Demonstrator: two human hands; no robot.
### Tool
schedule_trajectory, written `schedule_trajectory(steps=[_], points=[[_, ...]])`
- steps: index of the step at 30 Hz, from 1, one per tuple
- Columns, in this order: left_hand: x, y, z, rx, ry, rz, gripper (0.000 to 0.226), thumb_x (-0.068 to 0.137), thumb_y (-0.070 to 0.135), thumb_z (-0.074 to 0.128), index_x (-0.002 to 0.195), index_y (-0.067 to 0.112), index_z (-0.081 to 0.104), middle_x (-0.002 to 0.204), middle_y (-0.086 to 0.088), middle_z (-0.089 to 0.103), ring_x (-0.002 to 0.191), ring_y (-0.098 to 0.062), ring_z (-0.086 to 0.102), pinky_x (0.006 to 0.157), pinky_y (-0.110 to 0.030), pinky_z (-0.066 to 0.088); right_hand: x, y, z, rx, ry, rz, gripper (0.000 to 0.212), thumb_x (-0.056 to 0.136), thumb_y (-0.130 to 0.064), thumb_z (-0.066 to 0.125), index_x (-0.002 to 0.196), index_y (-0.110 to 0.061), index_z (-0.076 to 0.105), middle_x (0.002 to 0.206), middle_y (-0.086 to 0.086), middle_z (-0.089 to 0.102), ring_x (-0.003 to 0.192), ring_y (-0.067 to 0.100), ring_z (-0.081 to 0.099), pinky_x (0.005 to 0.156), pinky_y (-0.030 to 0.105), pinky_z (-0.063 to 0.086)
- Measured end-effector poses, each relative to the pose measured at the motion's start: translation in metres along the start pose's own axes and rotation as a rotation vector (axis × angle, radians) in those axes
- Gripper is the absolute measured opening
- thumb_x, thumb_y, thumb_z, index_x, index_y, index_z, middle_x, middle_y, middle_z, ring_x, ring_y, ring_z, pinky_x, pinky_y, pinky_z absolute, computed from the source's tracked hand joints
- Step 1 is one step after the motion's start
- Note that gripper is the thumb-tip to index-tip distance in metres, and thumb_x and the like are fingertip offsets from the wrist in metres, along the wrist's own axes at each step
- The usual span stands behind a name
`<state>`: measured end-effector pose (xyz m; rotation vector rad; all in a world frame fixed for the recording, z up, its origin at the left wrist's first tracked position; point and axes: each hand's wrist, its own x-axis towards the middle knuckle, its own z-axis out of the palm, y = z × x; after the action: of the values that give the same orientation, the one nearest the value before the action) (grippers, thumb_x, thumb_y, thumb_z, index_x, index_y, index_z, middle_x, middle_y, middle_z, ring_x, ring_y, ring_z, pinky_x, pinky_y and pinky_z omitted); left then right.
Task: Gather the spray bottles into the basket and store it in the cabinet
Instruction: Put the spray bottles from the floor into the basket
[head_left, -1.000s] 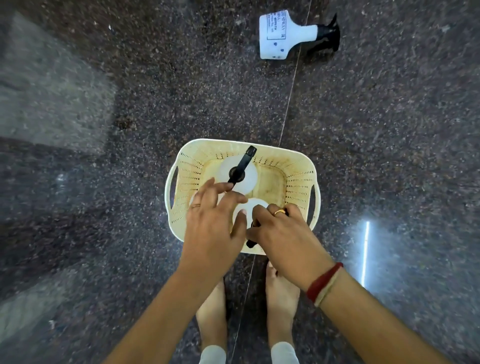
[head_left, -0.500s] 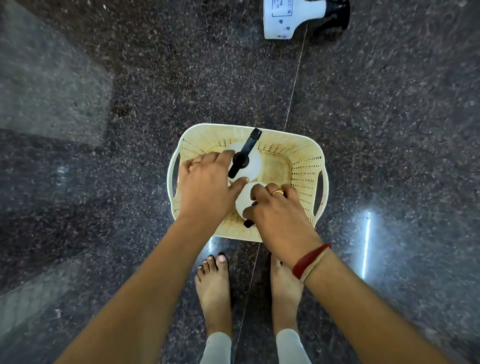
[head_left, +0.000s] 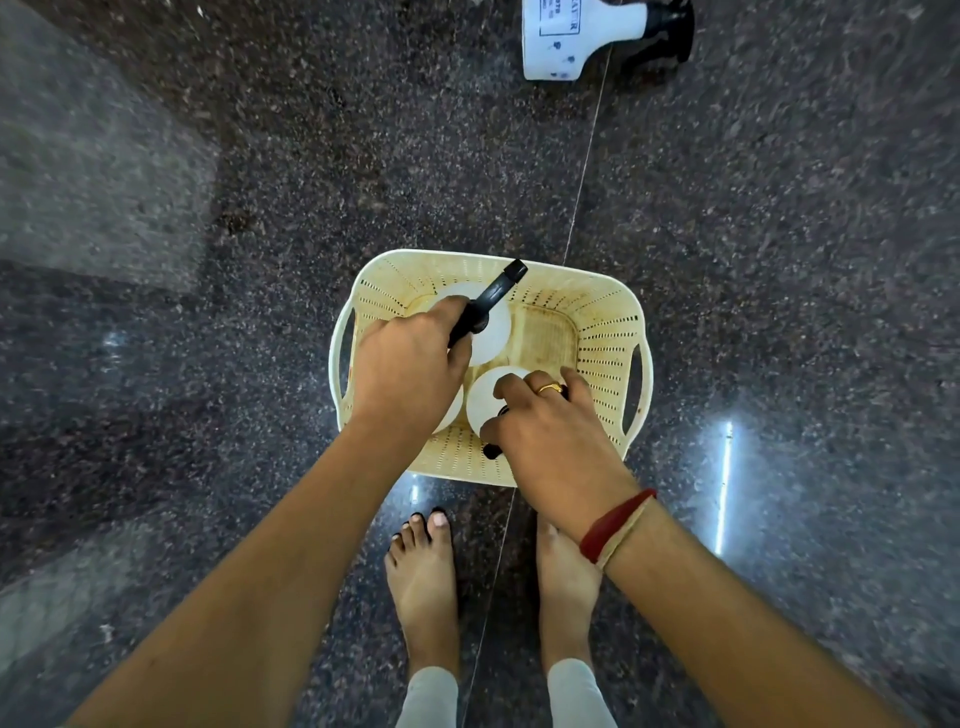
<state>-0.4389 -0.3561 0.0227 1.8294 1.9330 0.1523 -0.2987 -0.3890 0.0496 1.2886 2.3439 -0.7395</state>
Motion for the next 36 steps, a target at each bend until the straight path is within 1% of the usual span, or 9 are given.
schedule_trajectory(steps=[6, 13, 15, 18, 21, 24, 28, 31, 36], points=[[-0.002, -0.001, 0.006, -0.024, -0.015, -0.040, 0.024, 0.088, 0.031, 0.056, 0.110, 0.024, 0.061, 0.071, -0.004, 0.072, 0.063, -0.031, 0.064, 0.062, -0.031, 0.039, -0.006, 0.000, -0.003, -0.035, 0.010, 0.024, 0.058, 0.082, -0.010, 0.057, 0.134, -0.027, 0.041, 0.130, 0.006, 0.042, 0.123, 0.031, 0.040, 0.110, 0.065, 0.001], [-0.006, -0.003, -0.002, -0.007, -0.013, -0.075, 0.047, 0.085, 0.052, 0.057, 0.120, 0.020, 0.052, 0.087, -0.001, 0.074, 0.084, -0.027, 0.069, 0.077, -0.036, 0.043, -0.014, 0.029, -0.056, 0.225, 0.045, 0.134, 0.065, 0.080, -0.048, 0.063, 0.136, -0.043, 0.031, 0.142, -0.008, 0.032, 0.133, 0.020, 0.032, 0.109, 0.057, -0.012], [-0.009, -0.001, -0.011, 0.031, 0.074, -0.083, 0.048, 0.087, 0.049, 0.054, 0.124, 0.019, 0.050, 0.101, -0.002, 0.070, 0.095, -0.028, 0.063, 0.080, -0.039, 0.041, -0.010, 0.058, -0.076, 0.499, 0.158, 0.242, 0.057, 0.077, -0.050, 0.063, 0.131, -0.044, 0.043, 0.135, -0.008, 0.043, 0.126, 0.018, 0.040, 0.116, 0.055, 0.010], [-0.021, 0.013, -0.024, -0.003, 0.238, 0.004, 0.039, 0.089, 0.040, 0.053, 0.117, 0.014, 0.054, 0.099, -0.005, 0.061, 0.087, -0.022, 0.054, 0.073, -0.031, 0.036, 0.007, 0.106, -0.088, 0.850, 0.489, 0.456, 0.031, 0.083, -0.034, 0.067, 0.112, -0.035, 0.058, 0.117, 0.001, 0.060, 0.101, 0.012, 0.053, 0.094, 0.033, 0.044], [-0.036, 0.036, -0.024, -0.142, 0.176, 0.099, 0.035, 0.089, 0.036, 0.050, 0.114, 0.013, 0.055, 0.091, 0.000, 0.060, 0.078, -0.008, 0.047, 0.068, -0.021, 0.034, 0.048, 0.146, -0.085, 1.172, 0.679, 0.626, 0.011, 0.086, -0.017, 0.064, 0.096, -0.023, 0.062, 0.086, -0.005, 0.060, 0.072, 0.001, 0.052, 0.068, 0.017, 0.044], [-0.045, 0.051, -0.016, -0.214, 0.102, 0.146, 0.033, 0.089, 0.037, 0.048, 0.116, 0.018, 0.049, 0.084, 0.008, 0.061, 0.069, -0.003, 0.050, 0.058, -0.017, 0.044, 0.104, 0.175, -0.076, 1.276, 0.680, 0.758, 0.017, 0.088, -0.017, 0.061, 0.105, -0.017, 0.058, 0.094, -0.003, 0.057, 0.073, 0.003, 0.049, 0.073, 0.021, 0.042], [-0.031, 0.055, -0.009, -0.305, 0.161, 0.229, 0.029, 0.090, 0.033, 0.049, 0.116, 0.022, 0.047, 0.077, 0.010, 0.060, 0.068, -0.008, 0.056, 0.056, -0.025, 0.049, 0.160, 0.201, -0.076, 0.689, 0.601, 0.686, 0.065, 0.084, -0.031, 0.068, 0.139, -0.019, 0.034, 0.150, 0.017, 0.023, 0.120, 0.026, 0.045, 0.103, 0.027, 0.034], [-0.008, 0.054, -0.007, -0.286, 0.243, 0.349, 0.025, 0.091, 0.026, 0.053, 0.114, 0.020, 0.050, 0.076, 0.007, 0.060, 0.066, -0.012, 0.054, 0.058, -0.030, 0.047, 0.201, 0.223, -0.095, 0.158, 0.501, 0.526, 0.094, 0.076, -0.033, 0.074, 0.148, -0.023, 0.016, 0.157, 0.015, 0.008, 0.138, 0.043, 0.023, 0.111, 0.056, 0.024], [0.028, 0.056, -0.009, -0.328, 0.249, 0.473, 0.023, 0.092, 0.022, 0.054, 0.114, 0.018, 0.050, 0.079, 0.002, 0.062, 0.070, -0.018, 0.055, 0.062, -0.036, 0.047, 0.263, 0.254, -0.122, -0.301, 0.210, 0.551, 0.101, 0.077, -0.024, 0.074, 0.151, -0.018, 0.005, 0.160, 0.011, 0.005, 0.145, 0.039, 0.004, 0.110, 0.068, 0.001]])
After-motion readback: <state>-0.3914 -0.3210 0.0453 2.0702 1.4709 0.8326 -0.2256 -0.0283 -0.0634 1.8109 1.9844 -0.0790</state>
